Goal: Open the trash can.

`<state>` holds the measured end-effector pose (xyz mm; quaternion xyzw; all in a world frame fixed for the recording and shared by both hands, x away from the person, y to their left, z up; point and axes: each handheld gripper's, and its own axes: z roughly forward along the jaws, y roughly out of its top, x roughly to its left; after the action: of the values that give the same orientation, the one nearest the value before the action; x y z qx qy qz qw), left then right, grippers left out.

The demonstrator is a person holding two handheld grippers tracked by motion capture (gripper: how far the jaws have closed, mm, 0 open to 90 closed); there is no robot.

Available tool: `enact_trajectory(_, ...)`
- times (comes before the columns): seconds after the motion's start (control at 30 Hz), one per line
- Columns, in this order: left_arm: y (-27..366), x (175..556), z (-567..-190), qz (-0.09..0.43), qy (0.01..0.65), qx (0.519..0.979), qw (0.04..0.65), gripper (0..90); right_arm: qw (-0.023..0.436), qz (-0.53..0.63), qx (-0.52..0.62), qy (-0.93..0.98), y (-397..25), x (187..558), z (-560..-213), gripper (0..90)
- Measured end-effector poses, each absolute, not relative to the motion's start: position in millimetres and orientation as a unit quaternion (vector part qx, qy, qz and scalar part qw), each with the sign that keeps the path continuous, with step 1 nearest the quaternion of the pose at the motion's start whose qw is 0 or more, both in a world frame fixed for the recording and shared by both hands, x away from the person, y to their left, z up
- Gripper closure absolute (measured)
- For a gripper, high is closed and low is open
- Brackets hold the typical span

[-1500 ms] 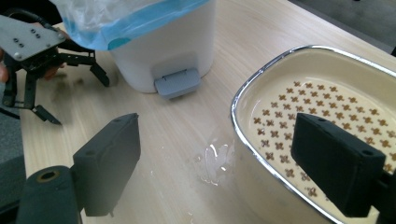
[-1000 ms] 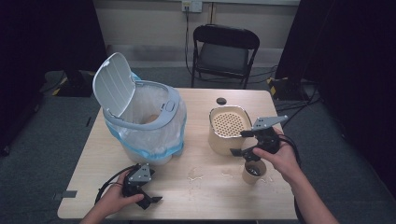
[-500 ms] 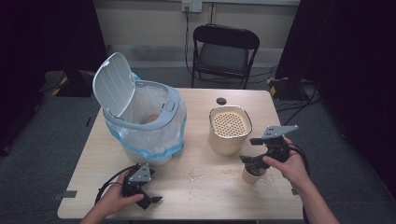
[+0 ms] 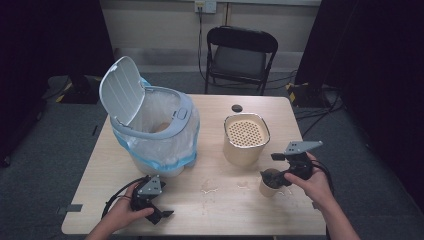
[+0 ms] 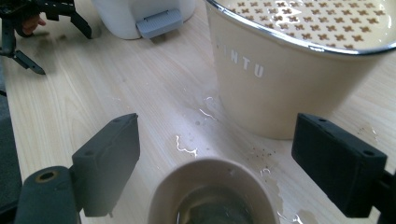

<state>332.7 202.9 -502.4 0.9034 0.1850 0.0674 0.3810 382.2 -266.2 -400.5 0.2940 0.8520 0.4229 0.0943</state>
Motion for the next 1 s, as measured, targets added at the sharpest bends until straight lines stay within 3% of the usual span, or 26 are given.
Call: enact_trajectory(1.0,203,333,-503,0.066,0.184,0.901,0.386,0.0,0.093,0.436,0.312,0.839,-295,353,-429,14.7)
